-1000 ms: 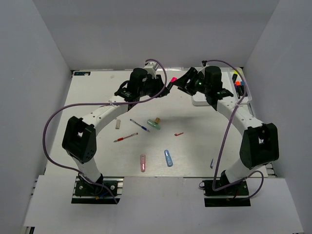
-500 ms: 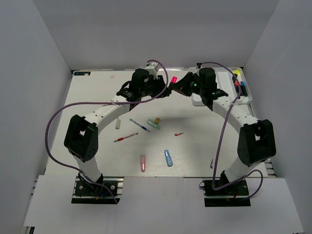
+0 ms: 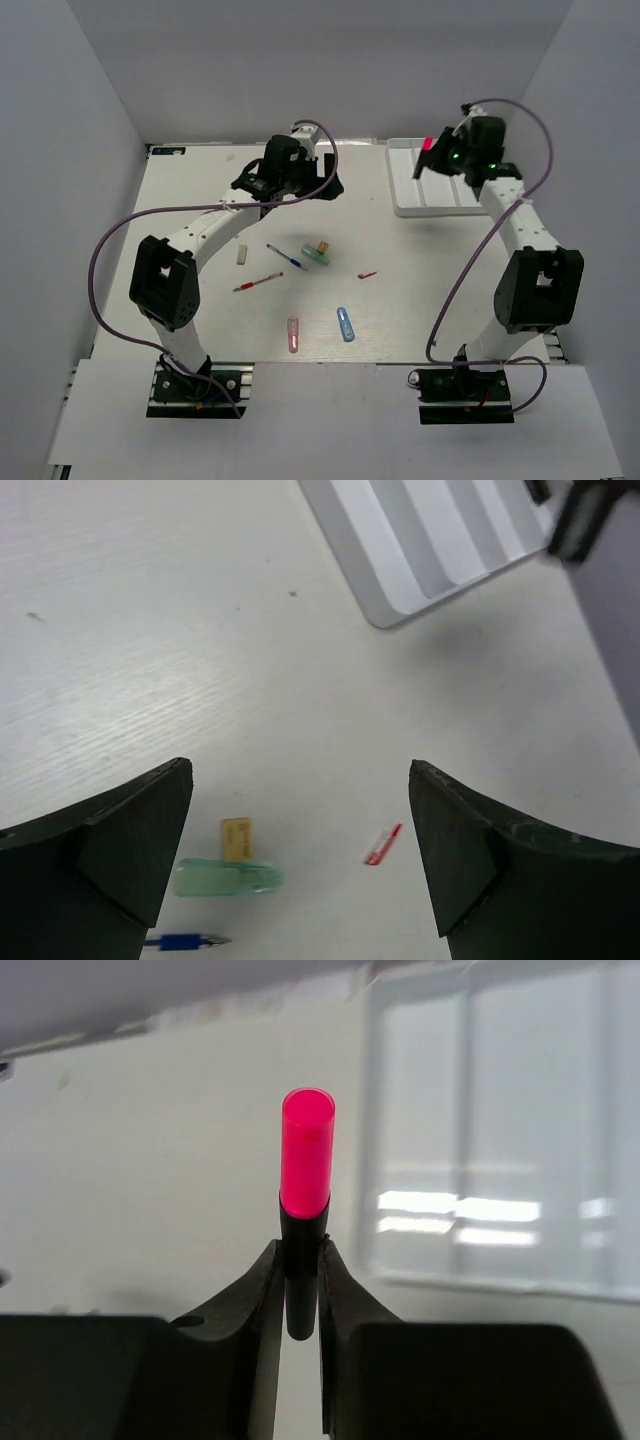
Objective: Sort the stationery into containers
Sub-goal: Place the stationery into the container
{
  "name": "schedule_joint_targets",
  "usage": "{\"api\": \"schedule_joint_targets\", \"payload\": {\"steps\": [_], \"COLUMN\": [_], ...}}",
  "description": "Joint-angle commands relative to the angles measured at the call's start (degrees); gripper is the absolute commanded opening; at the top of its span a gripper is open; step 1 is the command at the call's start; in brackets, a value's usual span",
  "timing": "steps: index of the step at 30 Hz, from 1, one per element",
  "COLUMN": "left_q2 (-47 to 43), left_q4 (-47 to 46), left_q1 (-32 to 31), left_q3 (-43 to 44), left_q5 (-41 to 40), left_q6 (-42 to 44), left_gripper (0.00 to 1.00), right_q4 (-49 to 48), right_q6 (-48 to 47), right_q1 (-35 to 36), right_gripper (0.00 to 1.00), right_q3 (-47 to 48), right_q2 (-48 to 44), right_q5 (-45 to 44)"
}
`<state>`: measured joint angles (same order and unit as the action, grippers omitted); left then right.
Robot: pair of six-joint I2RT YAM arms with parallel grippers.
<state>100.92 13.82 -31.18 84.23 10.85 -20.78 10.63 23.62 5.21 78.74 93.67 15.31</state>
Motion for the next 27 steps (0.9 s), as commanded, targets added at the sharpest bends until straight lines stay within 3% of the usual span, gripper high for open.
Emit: {"api": "schedule_joint_targets", "payload": {"steps": [1,6,11,15,27], "left_q2": [-1.97,2.25,2.87,2.96,3.75], "left_q4": [8.66,14.30,12.81,12.81,12.80], "left_q1": [0.68,1.74,2.35,2.88,3.41], "left_q3": [5.33,7.80,6.13,6.04,5.86], "left_q5": [-3.91,-1.55,-0.04,0.31,0.67], "left_q6": [9.41,12.16,11.63,12.25,11.11], "left_gripper": [0.98,0.98,0.98,0.98,0.98], "right_q4": [9.11,17.66,24.07,27.86,24.96], "right_q6": [-23.23,-44.22,-49.89,-54.37,-58.07], "right_q1": [-7.64,-16.54,-21.91,-22.35,-22.79], "right_gripper": [0.00,0.00,0.00,0.00,0.00], "right_q3": [11.07,25.05,38.49,47.45,46.51], "right_q2": [1.77,11.61,23.65,31.39,41.15], "right_q5": [-5.02,-6.16,-1.25,-2.39,-7.92]}}
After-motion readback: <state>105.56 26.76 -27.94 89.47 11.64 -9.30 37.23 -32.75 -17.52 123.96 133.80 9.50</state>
